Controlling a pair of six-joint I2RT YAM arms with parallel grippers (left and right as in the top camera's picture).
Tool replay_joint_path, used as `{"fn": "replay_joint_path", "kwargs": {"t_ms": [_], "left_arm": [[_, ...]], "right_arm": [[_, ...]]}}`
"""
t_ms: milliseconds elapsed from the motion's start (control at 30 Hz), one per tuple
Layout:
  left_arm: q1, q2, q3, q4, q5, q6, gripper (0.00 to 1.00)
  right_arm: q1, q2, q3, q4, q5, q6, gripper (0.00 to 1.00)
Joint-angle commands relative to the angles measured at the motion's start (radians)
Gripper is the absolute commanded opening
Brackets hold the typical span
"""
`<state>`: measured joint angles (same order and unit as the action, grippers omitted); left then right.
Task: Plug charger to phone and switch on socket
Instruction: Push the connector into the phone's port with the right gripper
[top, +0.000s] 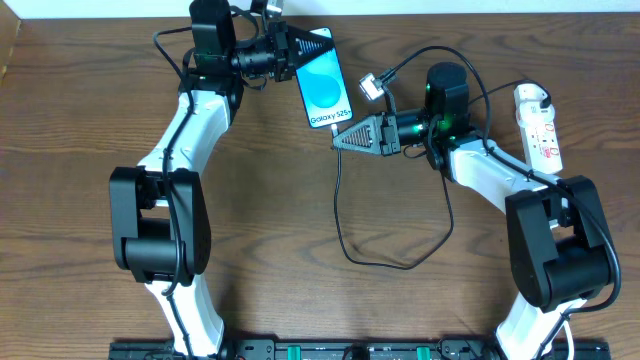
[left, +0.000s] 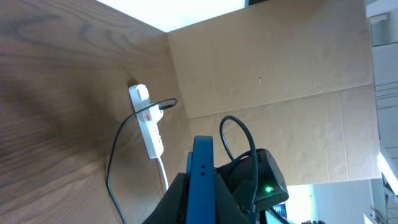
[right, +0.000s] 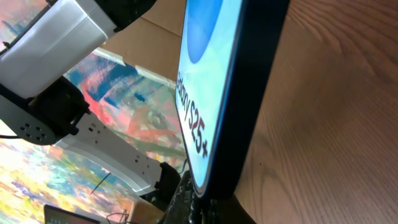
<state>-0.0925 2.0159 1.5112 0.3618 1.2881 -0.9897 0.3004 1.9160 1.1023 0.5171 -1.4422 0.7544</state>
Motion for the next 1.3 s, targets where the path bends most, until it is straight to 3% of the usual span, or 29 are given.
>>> {"fn": "replay_joint_path", "kwargs": {"t_ms": [0, 1267], "left_arm": [[-0.001, -0.03, -0.003, 0.007, 0.029, 0.01, 0.08], [-0.005, -0.03, -0.003, 0.015, 0.002, 0.009, 0.08]], "right_arm": [[-0.004, 0.001, 0.0, 0.003, 0.003, 0.008, 0.01], [-0.004, 0.001, 0.0, 0.022, 0.003, -0.008, 0.01]]}}
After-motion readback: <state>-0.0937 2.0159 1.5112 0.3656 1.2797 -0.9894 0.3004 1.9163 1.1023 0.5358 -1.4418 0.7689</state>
